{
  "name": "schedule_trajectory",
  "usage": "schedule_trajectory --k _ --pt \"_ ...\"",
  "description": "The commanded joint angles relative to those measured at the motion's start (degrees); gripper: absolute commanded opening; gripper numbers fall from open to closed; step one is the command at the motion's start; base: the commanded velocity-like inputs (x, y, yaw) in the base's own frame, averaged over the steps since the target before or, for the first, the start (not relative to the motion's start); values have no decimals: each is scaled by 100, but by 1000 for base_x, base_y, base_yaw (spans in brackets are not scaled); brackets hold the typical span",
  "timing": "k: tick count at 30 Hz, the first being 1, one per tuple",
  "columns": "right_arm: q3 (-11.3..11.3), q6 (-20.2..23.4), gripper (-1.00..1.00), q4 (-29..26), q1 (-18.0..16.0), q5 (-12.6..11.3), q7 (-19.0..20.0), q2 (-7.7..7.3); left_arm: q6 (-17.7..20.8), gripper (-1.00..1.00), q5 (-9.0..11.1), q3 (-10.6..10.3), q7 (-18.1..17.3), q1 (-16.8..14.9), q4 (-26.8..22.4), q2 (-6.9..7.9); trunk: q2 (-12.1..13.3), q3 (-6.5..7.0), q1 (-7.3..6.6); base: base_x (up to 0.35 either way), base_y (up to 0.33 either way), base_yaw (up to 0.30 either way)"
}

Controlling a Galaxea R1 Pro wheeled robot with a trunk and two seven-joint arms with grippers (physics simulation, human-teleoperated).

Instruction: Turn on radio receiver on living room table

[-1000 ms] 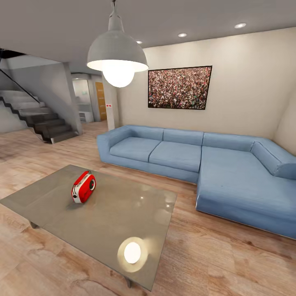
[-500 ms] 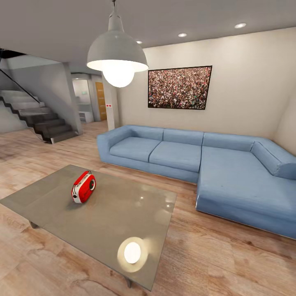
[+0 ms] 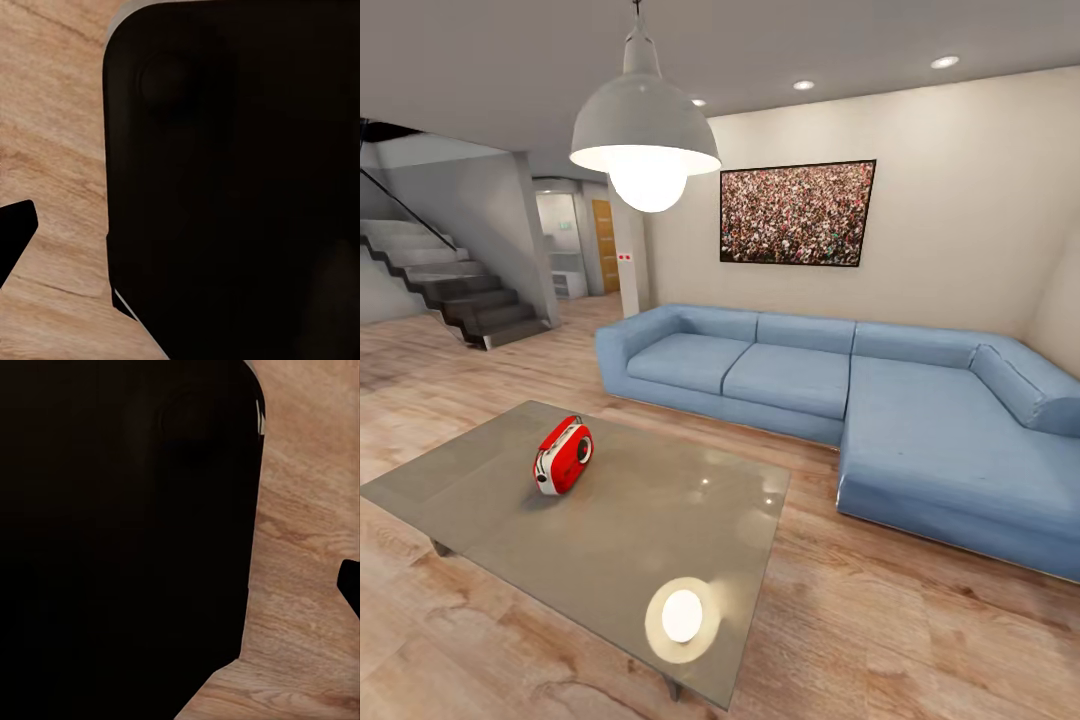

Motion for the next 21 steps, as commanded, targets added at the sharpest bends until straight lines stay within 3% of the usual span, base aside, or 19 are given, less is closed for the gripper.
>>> schedule_trajectory --k 1,21 --pt "2 0 100 0 0 0 -1 -3 0 100 0 -1 1 -1 0 1 0 0 0 136 0 0" --pt "10 -9 100 0 0 10 -4 1 -1 100 0 6 3 -1 -9 -6 0 0 0 11 0 251"
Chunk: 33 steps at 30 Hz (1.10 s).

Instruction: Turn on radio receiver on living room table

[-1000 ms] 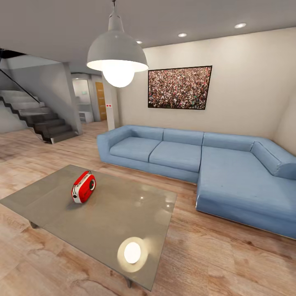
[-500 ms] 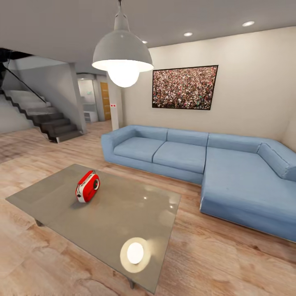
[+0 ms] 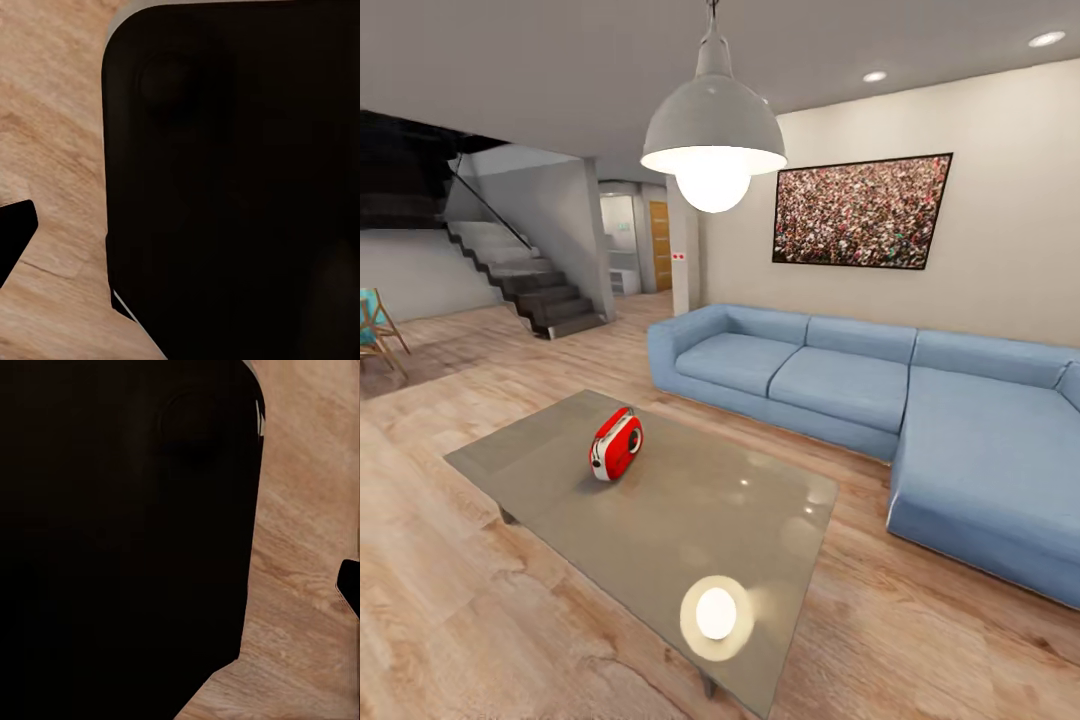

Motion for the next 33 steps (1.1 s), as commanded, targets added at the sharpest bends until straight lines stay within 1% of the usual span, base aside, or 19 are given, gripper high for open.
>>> schedule_trajectory --k 1,16,33 --pt "1 0 100 0 0 0 0 0 0 100 0 0 0 0 0 0 0 0 0 0 0 272" --pt "4 0 100 0 0 0 0 7 0 100 0 0 -7 0 0 -1 0 -5 0 0 0 272" --pt "-1 0 100 0 0 0 -10 0 -6 100 0 23 -3 0 0 -11 0 -68 0 0 0 263"
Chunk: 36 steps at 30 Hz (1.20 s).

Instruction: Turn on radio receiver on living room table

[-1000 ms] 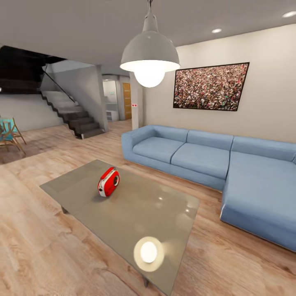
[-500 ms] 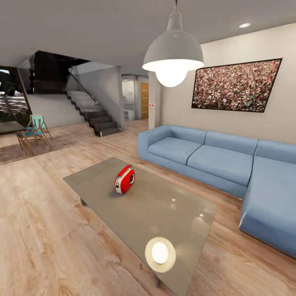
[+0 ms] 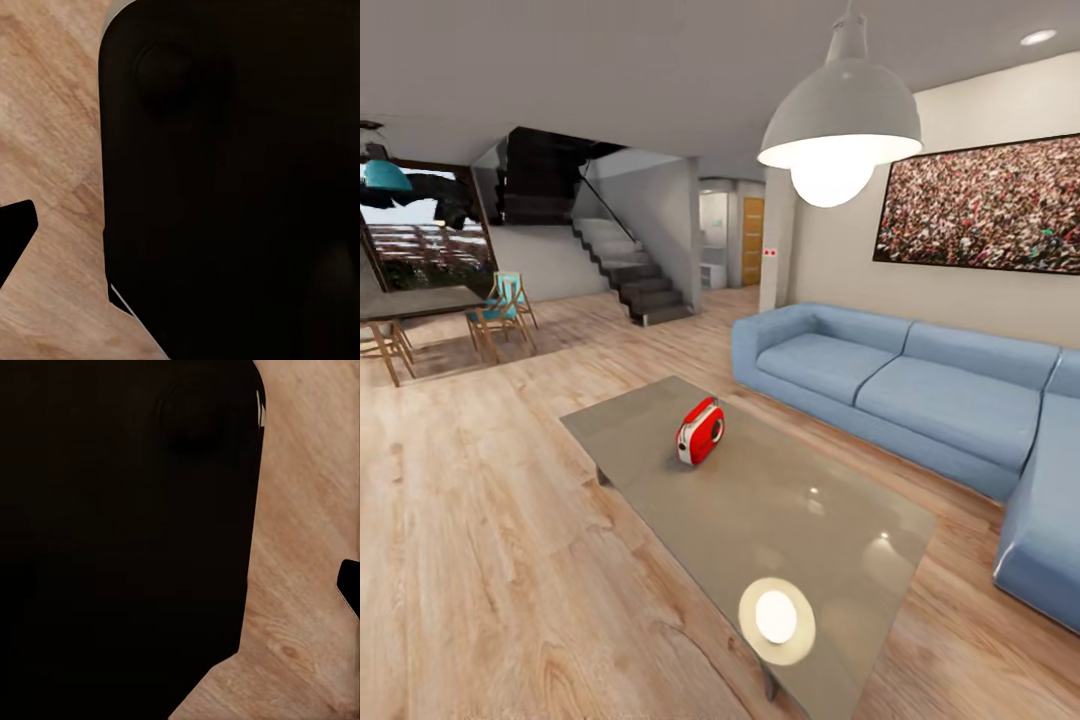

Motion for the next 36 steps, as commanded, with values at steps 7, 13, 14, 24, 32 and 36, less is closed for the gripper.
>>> schedule_trajectory --k 7,13,14,24,32,36 --pt "-2 0 100 0 0 0 -6 0 -3 100 0 4 -5 0 0 -7 0 -33 0 0 0 249" --pt "-3 0 100 0 0 -5 -7 -4 -3 100 0 4 -6 0 0 -7 0 -62 0 0 0 248" --pt "-3 0 100 0 0 -6 -7 -1 -3 100 0 4 -6 0 0 -7 0 -66 0 0 0 247" --pt "-3 0 100 0 0 -6 -7 -2 -3 100 0 3 -6 0 0 -7 0 -114 0 0 0 247" --pt "-2 0 100 0 0 -6 -7 0 -3 100 0 -4 -6 0 -1 -7 0 -152 0 0 0 247" --pt "-2 0 100 0 0 -2 -7 -2 -3 100 0 3 -6 0 -3 -7 0 -171 0 0 0 246"
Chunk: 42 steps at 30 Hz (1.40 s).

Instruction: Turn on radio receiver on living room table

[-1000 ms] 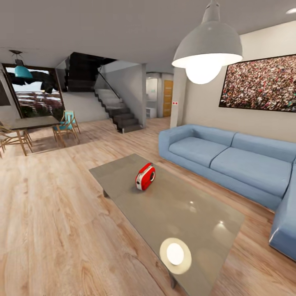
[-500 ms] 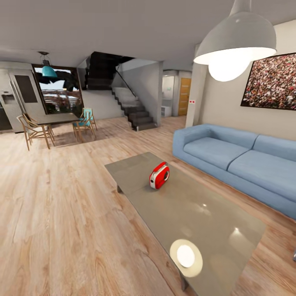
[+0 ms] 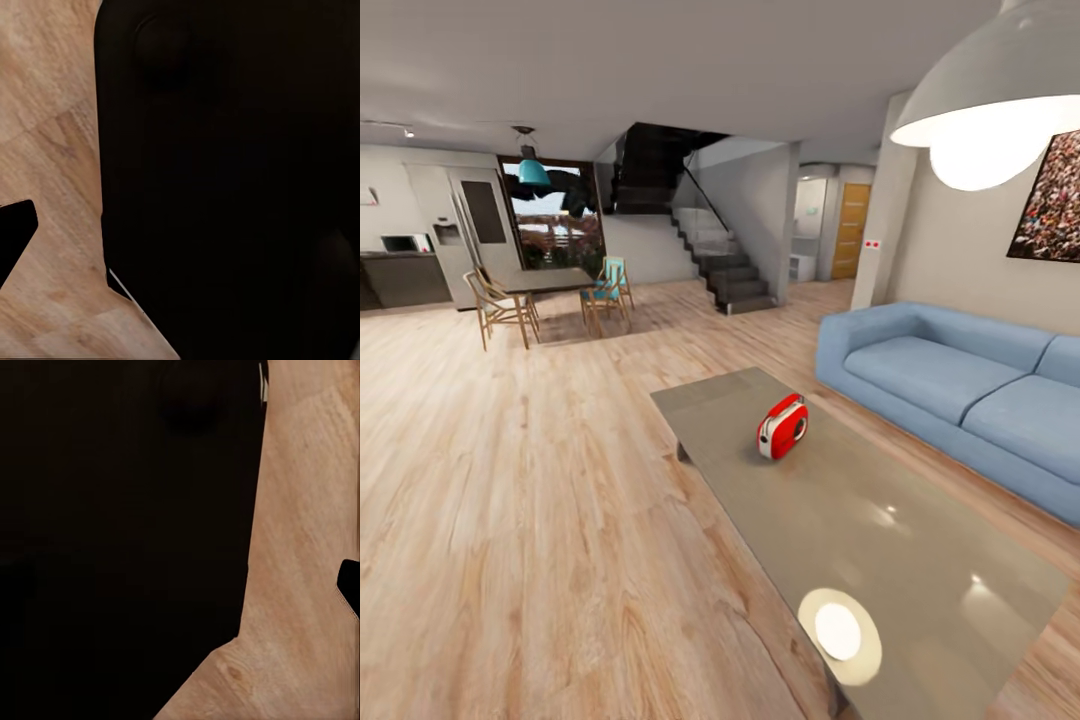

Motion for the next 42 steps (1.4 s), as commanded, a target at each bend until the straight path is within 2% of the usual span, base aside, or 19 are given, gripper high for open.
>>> schedule_trajectory --k 1,42 --pt "0 0 100 0 0 -1 0 1 0 100 0 0 0 0 1 0 0 -5 0 0 0 246" --pt "0 0 100 0 0 -2 0 10 -6 100 0 1 0 0 -3 3 0 -202 0 0 0 244"
